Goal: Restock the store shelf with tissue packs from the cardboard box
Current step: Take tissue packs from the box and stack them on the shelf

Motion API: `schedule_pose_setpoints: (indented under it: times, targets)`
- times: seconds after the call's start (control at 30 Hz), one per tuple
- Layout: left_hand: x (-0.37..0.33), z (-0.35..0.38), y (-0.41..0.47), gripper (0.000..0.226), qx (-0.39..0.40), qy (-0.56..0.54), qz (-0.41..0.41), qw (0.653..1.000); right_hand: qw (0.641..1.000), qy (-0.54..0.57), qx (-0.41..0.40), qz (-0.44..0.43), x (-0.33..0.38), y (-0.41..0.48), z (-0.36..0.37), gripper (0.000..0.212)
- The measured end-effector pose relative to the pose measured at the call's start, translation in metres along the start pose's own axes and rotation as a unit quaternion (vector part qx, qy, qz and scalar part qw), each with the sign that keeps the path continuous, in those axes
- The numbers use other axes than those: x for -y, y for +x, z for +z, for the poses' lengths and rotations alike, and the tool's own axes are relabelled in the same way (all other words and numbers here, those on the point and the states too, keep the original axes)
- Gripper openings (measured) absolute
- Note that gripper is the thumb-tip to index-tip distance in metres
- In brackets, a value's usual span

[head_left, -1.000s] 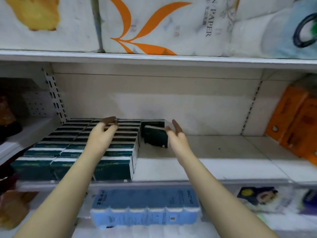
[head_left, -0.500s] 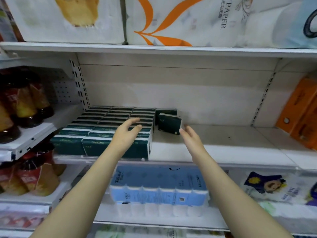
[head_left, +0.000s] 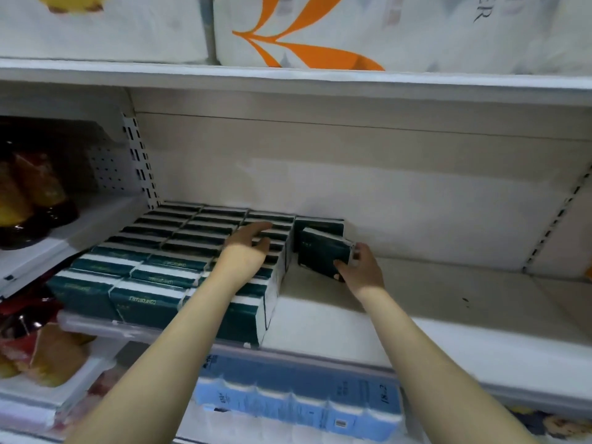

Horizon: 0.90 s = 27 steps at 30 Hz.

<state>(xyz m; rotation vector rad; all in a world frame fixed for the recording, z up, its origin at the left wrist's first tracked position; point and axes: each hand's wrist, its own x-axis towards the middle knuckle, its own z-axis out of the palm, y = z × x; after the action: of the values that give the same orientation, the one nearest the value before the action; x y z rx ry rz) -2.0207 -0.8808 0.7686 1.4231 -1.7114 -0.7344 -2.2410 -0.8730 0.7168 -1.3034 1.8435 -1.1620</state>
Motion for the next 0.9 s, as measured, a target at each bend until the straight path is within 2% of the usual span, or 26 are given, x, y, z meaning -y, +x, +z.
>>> schedule_pose_setpoints:
  times: [0.07,0.17,0.3,0.47,0.57,0.63,0.77,0.9]
  targets:
    - [0.001,0.006,0.01,0.037,0.007,0.018,-0.014,1.0,1.0,-0.015,-0.001,0.003,-0.004,0.013,0.005,0.025]
    - [0.0,0.011,0.02,0.037,-0.001,0.022,-0.024,0.999,1.0,0.0,-0.023,-0.02,-0.004,0.026,0.013,0.027]
    - [-0.001,0.014,0.022,0.037,-0.001,0.033,-0.029,0.999,0.998,0.016,-0.049,-0.028,-0.002,0.034,0.02,0.055]
    - [0.0,0.012,0.021,0.036,-0.006,0.037,-0.036,0.999,0.999,0.004,-0.026,-0.031,-0.006,0.041,0.025,0.049]
    - [0.001,0.01,0.019,0.035,-0.02,0.026,-0.036,0.999,0.999,0.032,-0.001,-0.018,-0.003,0.036,0.022,0.066]
    - [0.0,0.007,0.015,0.033,-0.034,0.007,-0.037,0.999,0.998,0.061,-0.027,-0.017,0.004,0.027,0.019,0.073]
    - [-0.014,-0.003,-0.007,0.035,-0.056,-0.047,-0.012,0.997,0.983,0.152,-0.097,-0.035,0.033,-0.006,0.01,0.056]
    - [-0.03,-0.019,-0.042,0.034,-0.059,-0.115,-0.002,0.992,0.957,0.275,-0.06,-0.073,0.065,-0.056,0.005,0.037]
